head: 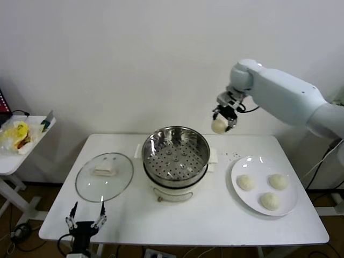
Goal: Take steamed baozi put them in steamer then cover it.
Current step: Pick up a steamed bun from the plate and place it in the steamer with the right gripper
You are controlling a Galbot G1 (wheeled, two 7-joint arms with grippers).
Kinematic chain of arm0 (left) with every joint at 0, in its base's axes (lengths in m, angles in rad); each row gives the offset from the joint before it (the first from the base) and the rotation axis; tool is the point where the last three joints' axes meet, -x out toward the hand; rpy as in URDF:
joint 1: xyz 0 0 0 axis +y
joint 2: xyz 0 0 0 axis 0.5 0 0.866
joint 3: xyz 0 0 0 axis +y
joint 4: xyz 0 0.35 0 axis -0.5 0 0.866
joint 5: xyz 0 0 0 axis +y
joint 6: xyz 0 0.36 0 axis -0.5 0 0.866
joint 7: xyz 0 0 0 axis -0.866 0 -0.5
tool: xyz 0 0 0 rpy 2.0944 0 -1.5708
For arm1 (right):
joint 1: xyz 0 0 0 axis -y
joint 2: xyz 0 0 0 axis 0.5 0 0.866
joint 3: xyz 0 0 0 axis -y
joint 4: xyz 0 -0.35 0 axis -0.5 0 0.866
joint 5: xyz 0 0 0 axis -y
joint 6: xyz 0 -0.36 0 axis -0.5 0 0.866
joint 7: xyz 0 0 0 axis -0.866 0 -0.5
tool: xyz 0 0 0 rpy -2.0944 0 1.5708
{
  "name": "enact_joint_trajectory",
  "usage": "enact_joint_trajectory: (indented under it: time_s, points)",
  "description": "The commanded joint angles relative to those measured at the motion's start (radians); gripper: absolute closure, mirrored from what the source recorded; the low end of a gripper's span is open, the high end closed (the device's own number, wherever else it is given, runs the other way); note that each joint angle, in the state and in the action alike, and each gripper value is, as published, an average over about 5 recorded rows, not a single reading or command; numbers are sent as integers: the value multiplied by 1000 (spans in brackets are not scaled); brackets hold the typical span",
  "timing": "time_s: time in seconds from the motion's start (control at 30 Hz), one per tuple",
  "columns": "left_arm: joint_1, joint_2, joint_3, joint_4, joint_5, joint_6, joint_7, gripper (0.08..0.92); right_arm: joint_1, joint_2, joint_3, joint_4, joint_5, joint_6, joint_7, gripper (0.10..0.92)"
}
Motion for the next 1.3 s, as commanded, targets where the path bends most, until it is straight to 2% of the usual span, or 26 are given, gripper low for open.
enact_joint_trajectory:
  time_s: [0.03, 0.3, 0.53, 0.93, 1.13, 1.3]
  points:
    - [-5, 1, 3, -2, 9, 3, 1, 177, 50, 161, -33, 50, -54, 96, -15, 321]
    - [-7, 5, 3, -11, 8, 9, 3, 177, -117, 244, 58, -9, -411, 233, 45, 321]
    - [-4, 10, -2, -6, 4, 5, 3, 177, -216, 267, 96, -76, -562, 258, 81, 321]
    - [-5, 8, -5, -1, 1, 3, 1, 177, -295, 294, 122, -141, -600, 252, 90, 316]
    - [-2, 4, -6, 2, -1, 1, 1, 177, -302, 298, 126, -158, -593, 247, 103, 228]
    - [-1, 4, -9, 2, -1, 0, 0, 177, -295, 291, 134, -147, -580, 254, 108, 204]
